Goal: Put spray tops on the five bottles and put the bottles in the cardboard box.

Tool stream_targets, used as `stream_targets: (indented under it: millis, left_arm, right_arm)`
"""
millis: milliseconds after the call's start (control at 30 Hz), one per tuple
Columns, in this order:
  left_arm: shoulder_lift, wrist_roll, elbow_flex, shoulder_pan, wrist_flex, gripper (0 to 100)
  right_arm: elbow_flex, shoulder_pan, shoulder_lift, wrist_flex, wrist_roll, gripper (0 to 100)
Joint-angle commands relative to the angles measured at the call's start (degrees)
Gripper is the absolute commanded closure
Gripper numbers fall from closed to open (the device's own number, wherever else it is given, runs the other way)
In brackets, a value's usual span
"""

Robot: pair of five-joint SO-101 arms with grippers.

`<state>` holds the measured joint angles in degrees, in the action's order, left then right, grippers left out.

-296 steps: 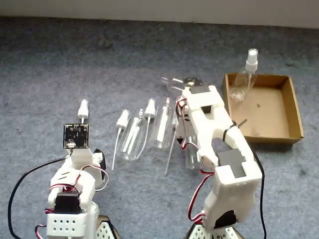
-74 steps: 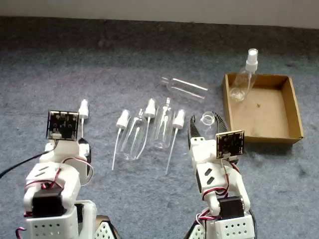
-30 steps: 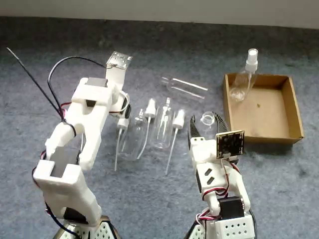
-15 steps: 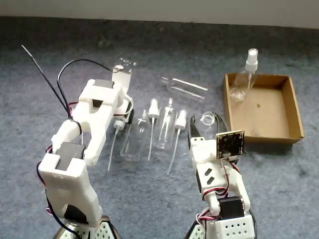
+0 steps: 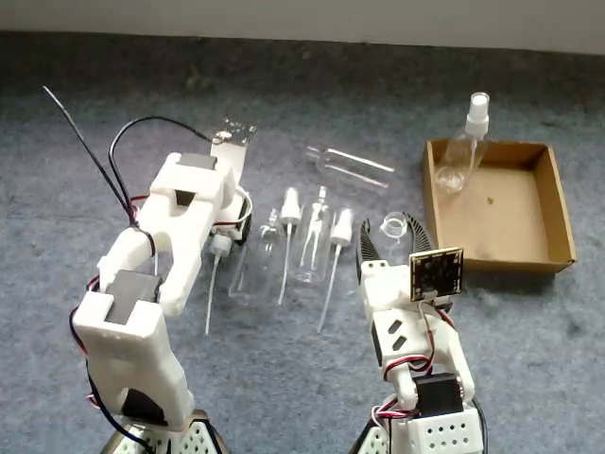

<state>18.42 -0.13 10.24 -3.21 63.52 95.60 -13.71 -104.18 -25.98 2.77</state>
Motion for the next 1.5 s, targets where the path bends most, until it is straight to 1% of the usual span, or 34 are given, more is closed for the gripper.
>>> stream_targets:
  millis: [0, 200, 367, 800, 867, 1000, 1100, 1333, 1467]
  left_arm:
    - [-0.7, 0.8, -0.4, -1.1, 1.1, 79]
    - [-0.9, 0.9, -0.4, -1.1, 1.2, 79]
    - [-0.8, 0.9, -0.7, -1.1, 4.7, 79]
    - [-0.4, 0.9, -0.1, 2.0, 4.7, 80]
    - [-0.4, 0.9, -0.1, 2.2, 4.7, 83]
    - [-0.4, 0.8, -0.1, 2.3, 4.9, 94]
    - [-0.4, 0.6, -0.1, 2.3, 5.1, 99]
    - [-1.2, 0.9, -0.7, 2.0, 5.3, 99]
    - [-5.6, 0.9, -4.7, 2.4, 9.8, 99]
  right_arm:
    - [5.7, 0.7, -1.3, 1.2, 0.0, 89.2]
    - [5.7, 0.7, -1.3, 1.2, 0.0, 89.2]
    - [5.7, 0.7, -1.3, 1.2, 0.0, 89.2]
    - [5.7, 0.7, -1.3, 1.2, 0.0, 89.2]
    - [5.7, 0.7, -1.3, 1.2, 0.0, 89.2]
    - [5.7, 0.7, -1.3, 1.2, 0.0, 89.2]
    - [5.7, 0.7, -1.3, 1.2, 0.0, 89.2]
    - [5.7, 0.7, -1.3, 1.2, 0.0, 89.2]
    - [5.7, 0.7, -1.3, 1.2, -0.3, 89.2]
